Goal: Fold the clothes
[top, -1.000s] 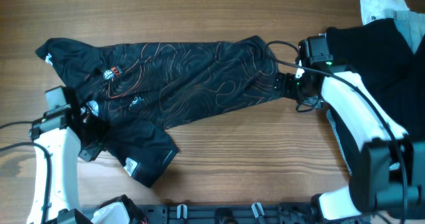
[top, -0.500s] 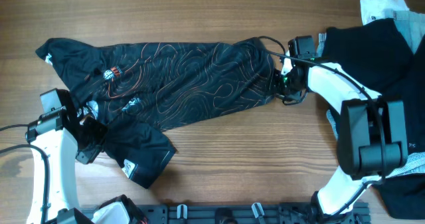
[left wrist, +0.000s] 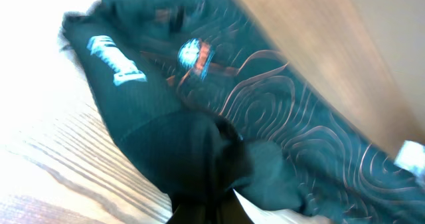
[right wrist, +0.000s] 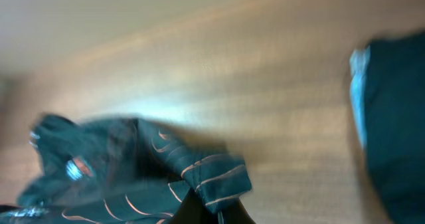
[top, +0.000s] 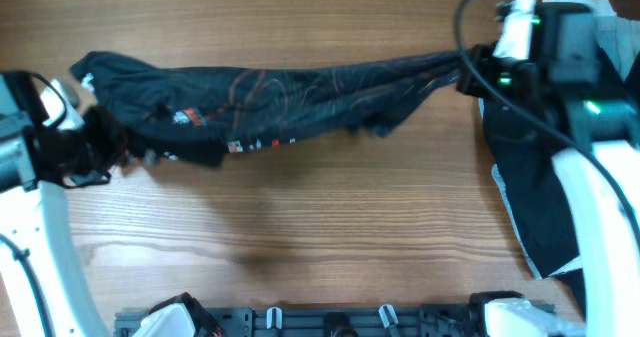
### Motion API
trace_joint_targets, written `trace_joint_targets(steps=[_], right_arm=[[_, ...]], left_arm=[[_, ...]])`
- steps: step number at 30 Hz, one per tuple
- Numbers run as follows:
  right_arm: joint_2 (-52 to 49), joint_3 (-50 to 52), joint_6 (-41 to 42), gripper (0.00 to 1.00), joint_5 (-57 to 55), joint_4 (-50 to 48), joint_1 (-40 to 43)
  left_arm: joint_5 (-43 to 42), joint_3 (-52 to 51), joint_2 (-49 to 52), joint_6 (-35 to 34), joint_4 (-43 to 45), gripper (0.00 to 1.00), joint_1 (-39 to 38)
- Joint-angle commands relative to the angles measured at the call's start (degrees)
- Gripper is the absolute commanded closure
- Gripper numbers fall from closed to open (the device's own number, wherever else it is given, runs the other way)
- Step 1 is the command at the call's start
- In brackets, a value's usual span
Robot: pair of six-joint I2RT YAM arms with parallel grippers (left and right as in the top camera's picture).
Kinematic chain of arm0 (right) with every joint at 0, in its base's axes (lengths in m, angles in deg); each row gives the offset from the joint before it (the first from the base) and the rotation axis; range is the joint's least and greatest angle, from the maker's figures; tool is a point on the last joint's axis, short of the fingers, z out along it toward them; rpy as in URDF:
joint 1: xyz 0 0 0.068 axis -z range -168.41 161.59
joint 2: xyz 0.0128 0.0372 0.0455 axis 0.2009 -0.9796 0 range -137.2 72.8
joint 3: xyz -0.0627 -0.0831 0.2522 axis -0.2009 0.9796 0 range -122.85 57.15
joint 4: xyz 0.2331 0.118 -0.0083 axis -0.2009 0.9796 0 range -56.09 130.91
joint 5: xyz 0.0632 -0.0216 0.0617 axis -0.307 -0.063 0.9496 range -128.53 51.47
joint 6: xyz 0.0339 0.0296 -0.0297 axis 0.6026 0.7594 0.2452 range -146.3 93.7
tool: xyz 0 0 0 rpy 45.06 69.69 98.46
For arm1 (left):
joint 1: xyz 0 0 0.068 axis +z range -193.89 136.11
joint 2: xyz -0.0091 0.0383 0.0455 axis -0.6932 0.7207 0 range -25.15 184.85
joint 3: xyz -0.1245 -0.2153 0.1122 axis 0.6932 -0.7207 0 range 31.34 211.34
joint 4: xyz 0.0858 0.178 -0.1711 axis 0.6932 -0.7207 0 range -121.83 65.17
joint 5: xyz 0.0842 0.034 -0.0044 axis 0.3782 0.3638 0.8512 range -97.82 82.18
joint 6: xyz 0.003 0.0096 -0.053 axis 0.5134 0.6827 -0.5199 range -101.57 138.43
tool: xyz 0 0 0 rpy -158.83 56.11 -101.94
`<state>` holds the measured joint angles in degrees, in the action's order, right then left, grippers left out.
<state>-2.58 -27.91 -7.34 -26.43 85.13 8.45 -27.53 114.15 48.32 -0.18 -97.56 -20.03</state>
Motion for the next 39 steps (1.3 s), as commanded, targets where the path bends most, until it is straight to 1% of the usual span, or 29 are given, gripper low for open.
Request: trace_joint_targets(steps=[1, 4, 6, 8, 9, 12, 15, 17, 18, 20, 21, 22, 23, 24, 25, 27, 28, 29, 30, 31, 32, 33, 34, 35, 36, 37, 39], right_arm=[[8.3, -3.2, -1.0, 0.96, -4.9, 0.3, 1.9], [15.4, -4.4, -1.0, 0.96, -8.9, -0.2, 2.1], [18.4, -4.4, -1.4, 0.96, -11.1, -0.9, 2.1], [18.2, -4.4, -3.4, 0.96, -11.2, -1.0, 2.1], [17.0, -4.4, -4.2, 0.96, -11.2, -1.0, 2.1], [10.3, -4.4, -9.4, 0.96, -8.4, -1.1, 2.1], [-0.8, -4.4, -10.4, 0.96, -7.5, -2.5, 2.1], [-7.5, -4.4, -9.7, 0.96, -7.1, -6.9, 2.1], [-11.7, -4.4, -9.5, 0.95, -5.2, -12.8, 2.1], [-16.0, -4.4, -9.6, 0.96, -1.9, -23.5, 2.1], [-17.6, -4.8, -9.5, 0.96, -1.5, -32.3, 2.1], [-18.0, -6.0, -9.5, 0.96, -1.6, -37.8, 2.1], [-18.0, -8.2, -9.4, 0.96, -3.3, -42.5, 2.1], [-18.0, -11.9, -9.3, 0.96, -6.2, -46.1, 2.1], [-18.0, -16.2, -9.4, 0.96, -9.4, -48.3, 2.1], [-18.0, -23.5, -10.6, 0.96, -14.3, -48.4, 2.1], [-18.0, -26.0, -12.4, 0.96, -15.2, -47.5, 2.2], [-18.0, -27.4, -14.4, 0.96, -15.6, -45.9, 2.3], [-17.9, -27.6, -16.0, 0.96, -15.6, -42.2, 2.7], [-18.0, -27.5, -16.4, 0.96, -16.2, -37.4, 2.8], [-18.3, -27.4, -16.5, 0.96, -17.2, -31.8, 2.8], [-18.9, -26.9, -16.9, 0.95, -17.5, -24.0, 2.8], [-19.8, -26.7, -17.5, 0.96, -17.5, -18.5, 2.8], [-21.5, -26.4, -17.5, 0.96, -17.5, -11.5, 2.8], [-23.1, -25.8, -17.3, 0.96, -17.5, -6.4, 2.8], [-24.3, -25.5, -16.5, 0.96, -17.1, -2.8, 2.8], [-28.4, -25.0, -14.3, 0.96, -14.2, 7.7, 2.8]], left_arm=[[-3.0, 14.7, -1.2, 2.2, -4.0, 0.96, 0.3], [-3.0, 24.5, -4.3, 2.8, -6.6, 0.96, 0.3], [-2.8, 26.7, -8.1, 3.4, -5.4, 0.96, 0.3], [-1.3, 26.7, -10.0, 3.4, -4.7, 0.96, 0.3], [-0.6, 26.6, -9.9, 3.4, -4.7, 0.96, 0.3], [-2.1, 26.6, -5.4, 3.2, -4.9, 0.96, 0.3], [-2.8, 26.6, 4.2, 3.3, -3.5, 0.96, -1.5], [-2.8, 26.6, 11.7, 3.9, 0.5, 0.96, -5.1], [-2.8, 26.6, 16.1, 5.6, 4.4, 0.96, -7.2], [-3.0, 26.6, 24.0, 6.9, 14.2, 0.96, -10.6], [-3.0, 26.8, 27.8, 6.9, 22.6, 0.96, -11.6], [-3.0, 27.2, 29.0, 6.9, 27.9, 0.96, -11.8], [-2.8, 28.3, 29.6, 6.8, 35.3, 0.96, -11.8], [-2.8, 30.0, 29.6, 6.3, 42.4, 0.96, -11.7], [-2.6, 33.9, 29.6, 4.5, 49.0, 0.96, -11.7], [-1.7, 41.0, 29.6, 0.9, 55.7, 0.96, -11.7], [-1.7, 45.0, 29.6, 0.5, 56.7, 0.96, -11.7], [-1.5, 48.2, 29.6, 0.5, 56.2, 0.96, -11.7], [-1.9, 51.3, 29.4, 0.3, 50.7, 0.96, -11.7], [-1.9, 51.5, 29.2, 0.3, 45.2, 0.96, -11.7], [-1.9, 51.5, 29.1, 0.3, 36.9, 0.96, -11.8], [-1.9, 51.4, 29.4, 0.4, 27.1, 0.96, -11.9], [-1.9, 51.3, 30.0, 0.4, 17.2, 0.96, -12.2], [-1.9, 51.3, 31.6, 1.1, 5.9, 0.96, -12.9], [-1.9, 50.8, 33.7, 4.0, -2.6, 0.96, -13.7], [-1.9, 50.1, 35.1, 6.1, -7.1, 0.96, -14.4], [-1.7, 46.3, 39.5, 10.3, -16.0, 0.96, -16.1]])
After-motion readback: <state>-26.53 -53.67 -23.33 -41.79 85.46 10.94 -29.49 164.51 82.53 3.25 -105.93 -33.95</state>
